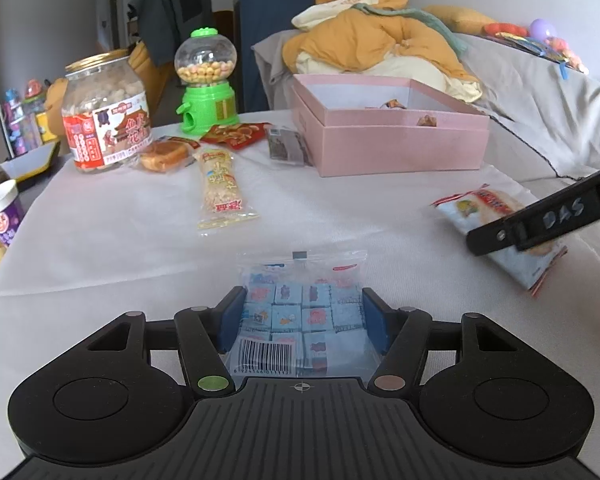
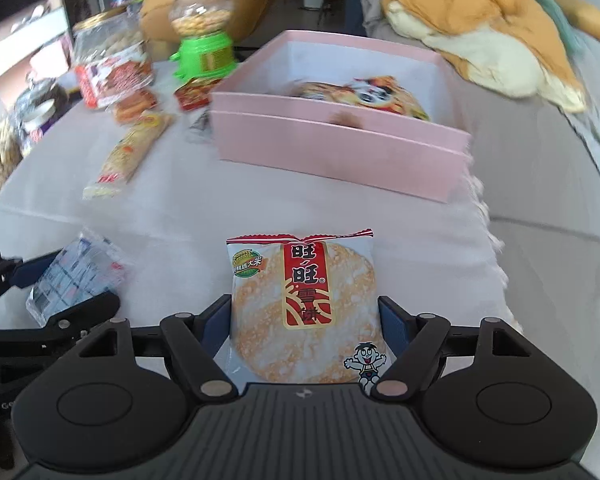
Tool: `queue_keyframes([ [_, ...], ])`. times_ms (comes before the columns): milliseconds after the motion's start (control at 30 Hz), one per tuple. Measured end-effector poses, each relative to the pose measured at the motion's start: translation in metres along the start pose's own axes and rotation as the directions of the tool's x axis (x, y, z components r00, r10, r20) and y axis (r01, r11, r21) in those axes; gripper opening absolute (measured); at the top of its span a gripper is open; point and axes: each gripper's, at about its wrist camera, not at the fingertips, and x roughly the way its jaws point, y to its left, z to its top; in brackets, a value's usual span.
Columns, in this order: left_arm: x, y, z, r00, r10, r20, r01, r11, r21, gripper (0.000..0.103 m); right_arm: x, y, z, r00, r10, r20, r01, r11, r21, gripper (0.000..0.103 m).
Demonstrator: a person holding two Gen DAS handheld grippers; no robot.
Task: Organize snacks
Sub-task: 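Lift candy packet with left tool while right tool lifts rice cracker bag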
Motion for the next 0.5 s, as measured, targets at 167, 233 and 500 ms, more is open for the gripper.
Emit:
queue_keyframes([
  [167,0.000,-0.001,0.001,1.000,0.004,-0.004,-0.004,1.000,0.006,0.067,-0.004,-0.023,-0.005,0.999,0.046,0.015,-0.047,0.996,0.080,0.076],
  [233,0.000,-0.002,0.003,1.000,0.004,-0.011,-0.004,1.000,0.009,0.066,-0.007,-0.025,-0.009,0.998,0.043,0.035,-0.046,0.996,0.076,0.076],
  [500,-0.006,-0.011,0.077,0.993,-0.075,0.093,0.073,0.997,0.019,0.065,-0.028,-0.025,-0.014,0.989,0.068,0.135,-0.074,0.997,0.038,0.076],
])
